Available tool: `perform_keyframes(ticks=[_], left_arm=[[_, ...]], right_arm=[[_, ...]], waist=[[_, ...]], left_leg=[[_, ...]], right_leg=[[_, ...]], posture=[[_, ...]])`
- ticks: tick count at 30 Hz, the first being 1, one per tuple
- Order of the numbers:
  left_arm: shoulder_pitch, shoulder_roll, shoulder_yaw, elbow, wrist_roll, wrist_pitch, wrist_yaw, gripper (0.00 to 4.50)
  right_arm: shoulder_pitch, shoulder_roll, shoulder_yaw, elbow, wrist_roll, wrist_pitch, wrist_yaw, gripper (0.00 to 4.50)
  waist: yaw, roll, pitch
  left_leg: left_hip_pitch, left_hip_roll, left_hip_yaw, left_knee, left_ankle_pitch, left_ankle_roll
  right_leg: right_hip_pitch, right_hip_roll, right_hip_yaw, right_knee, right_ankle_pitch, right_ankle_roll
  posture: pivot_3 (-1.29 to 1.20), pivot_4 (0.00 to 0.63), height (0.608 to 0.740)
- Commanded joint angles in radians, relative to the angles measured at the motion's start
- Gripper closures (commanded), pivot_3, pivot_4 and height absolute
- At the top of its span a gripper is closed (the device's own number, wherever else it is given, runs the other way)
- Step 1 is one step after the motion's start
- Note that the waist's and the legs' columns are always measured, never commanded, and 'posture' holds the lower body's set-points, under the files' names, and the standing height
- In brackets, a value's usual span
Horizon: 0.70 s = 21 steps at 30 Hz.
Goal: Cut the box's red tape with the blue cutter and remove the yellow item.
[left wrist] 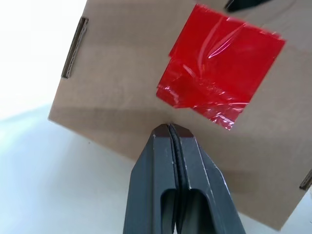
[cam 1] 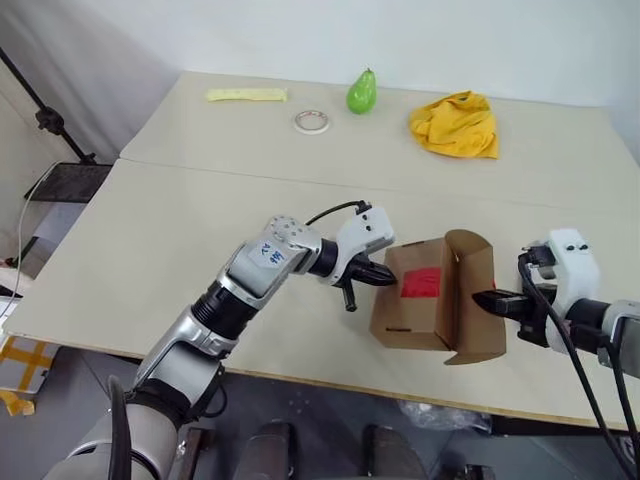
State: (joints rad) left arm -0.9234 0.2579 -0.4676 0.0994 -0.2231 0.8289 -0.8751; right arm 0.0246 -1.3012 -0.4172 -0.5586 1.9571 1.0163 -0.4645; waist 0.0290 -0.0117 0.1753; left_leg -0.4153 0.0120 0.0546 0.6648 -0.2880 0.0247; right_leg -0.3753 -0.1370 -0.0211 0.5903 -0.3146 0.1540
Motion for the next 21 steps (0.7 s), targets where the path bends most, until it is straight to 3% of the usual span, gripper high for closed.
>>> perform_keyframes(ticks=[1,10,21], left_arm=[[0.022,-0.020,-0.014,0.006,0.012,0.009,0.006,4.50],[0.040,-0.045,0.017,0.002,0.008,0.009,0.031,4.50],[0.044,-0.105,0.090,0.045,-0.006,-0.055,0.066,4.50]], right_arm=[[-0.001,-0.074,-0.010,-0.051,0.015,-0.074,0.029,4.48],[-0.060,-0.210,0.074,-0.097,0.015,-0.199,0.040,4.48],[-0.195,-0.216,0.316,-0.151,0.015,-0.303,-0.090,4.48]], waist=[[0.000,0.000,0.000],[0.000,0.000,0.000],[-0.002,0.000,0.000]], left_leg=[[-0.001,0.000,0.000,0.000,0.000,0.000],[-0.005,0.000,-0.004,0.002,0.000,-0.001],[-0.005,0.000,-0.004,0.003,0.001,-0.001]], right_leg=[[0.000,0.000,0.000,0.000,0.000,0.000],[-0.002,0.000,-0.003,-0.001,0.000,0.000],[-0.003,-0.001,-0.004,-0.001,0.000,0.000]], posture=[[0.00,0.150,0.740],[0.00,0.150,0.740],[0.00,0.150,0.740]])
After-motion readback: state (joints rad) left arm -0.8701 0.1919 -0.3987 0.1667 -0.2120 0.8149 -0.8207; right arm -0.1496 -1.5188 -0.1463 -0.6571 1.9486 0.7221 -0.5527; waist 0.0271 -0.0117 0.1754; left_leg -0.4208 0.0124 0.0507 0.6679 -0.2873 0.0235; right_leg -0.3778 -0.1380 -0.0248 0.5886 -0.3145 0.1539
